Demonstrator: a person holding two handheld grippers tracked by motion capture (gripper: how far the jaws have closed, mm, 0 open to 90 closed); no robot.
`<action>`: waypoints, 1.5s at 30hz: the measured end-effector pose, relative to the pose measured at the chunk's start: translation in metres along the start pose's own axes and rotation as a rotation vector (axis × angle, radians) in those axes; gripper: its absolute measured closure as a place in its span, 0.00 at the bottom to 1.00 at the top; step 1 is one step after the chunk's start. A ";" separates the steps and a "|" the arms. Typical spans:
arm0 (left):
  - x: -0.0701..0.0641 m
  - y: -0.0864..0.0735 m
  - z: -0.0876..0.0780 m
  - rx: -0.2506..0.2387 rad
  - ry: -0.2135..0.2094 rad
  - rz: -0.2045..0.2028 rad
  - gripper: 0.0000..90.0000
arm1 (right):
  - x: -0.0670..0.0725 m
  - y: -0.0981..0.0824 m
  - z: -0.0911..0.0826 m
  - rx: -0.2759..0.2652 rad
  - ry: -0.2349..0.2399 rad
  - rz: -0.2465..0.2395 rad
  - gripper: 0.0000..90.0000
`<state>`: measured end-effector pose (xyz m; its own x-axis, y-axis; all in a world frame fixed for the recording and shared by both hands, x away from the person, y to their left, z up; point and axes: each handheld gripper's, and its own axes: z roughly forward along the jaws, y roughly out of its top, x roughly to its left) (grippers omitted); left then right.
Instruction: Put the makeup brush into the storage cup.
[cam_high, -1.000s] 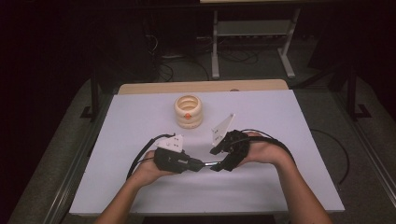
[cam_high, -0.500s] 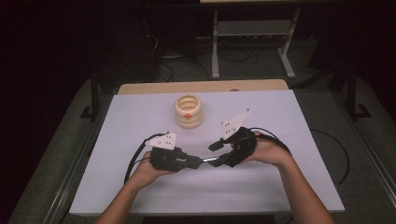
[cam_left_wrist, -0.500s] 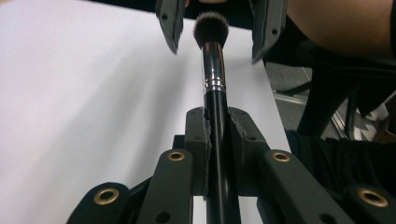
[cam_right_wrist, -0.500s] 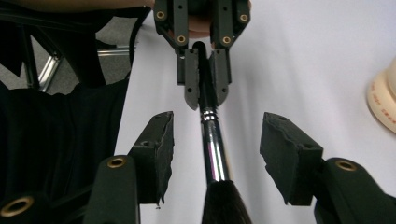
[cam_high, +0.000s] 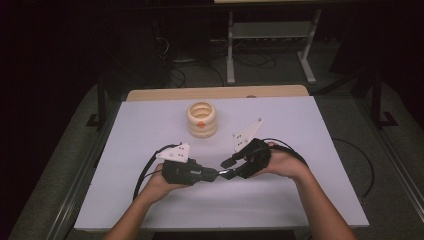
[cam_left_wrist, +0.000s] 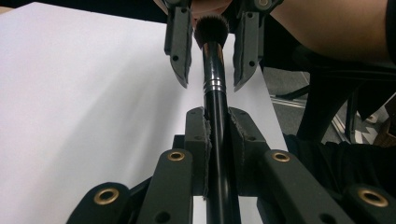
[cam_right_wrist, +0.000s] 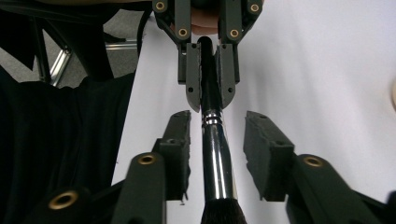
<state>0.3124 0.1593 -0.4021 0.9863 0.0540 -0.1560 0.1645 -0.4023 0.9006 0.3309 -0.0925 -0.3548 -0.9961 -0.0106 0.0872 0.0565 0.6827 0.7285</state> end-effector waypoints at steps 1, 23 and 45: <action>0.000 0.000 0.000 0.000 0.000 -0.001 0.88 | 0.000 0.000 0.000 0.001 0.004 -0.002 0.72; -0.001 0.001 0.000 -0.001 -0.003 0.011 0.88 | -0.001 0.000 0.005 0.029 0.039 0.020 0.84; -0.002 0.000 0.003 0.009 -0.015 0.026 0.87 | -0.002 0.000 0.006 0.056 0.060 0.006 0.85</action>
<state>0.3107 0.1565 -0.4028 0.9899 0.0296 -0.1385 0.1383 -0.4120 0.9006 0.3321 -0.0882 -0.3595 -0.9899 -0.0488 0.1330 0.0570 0.7225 0.6890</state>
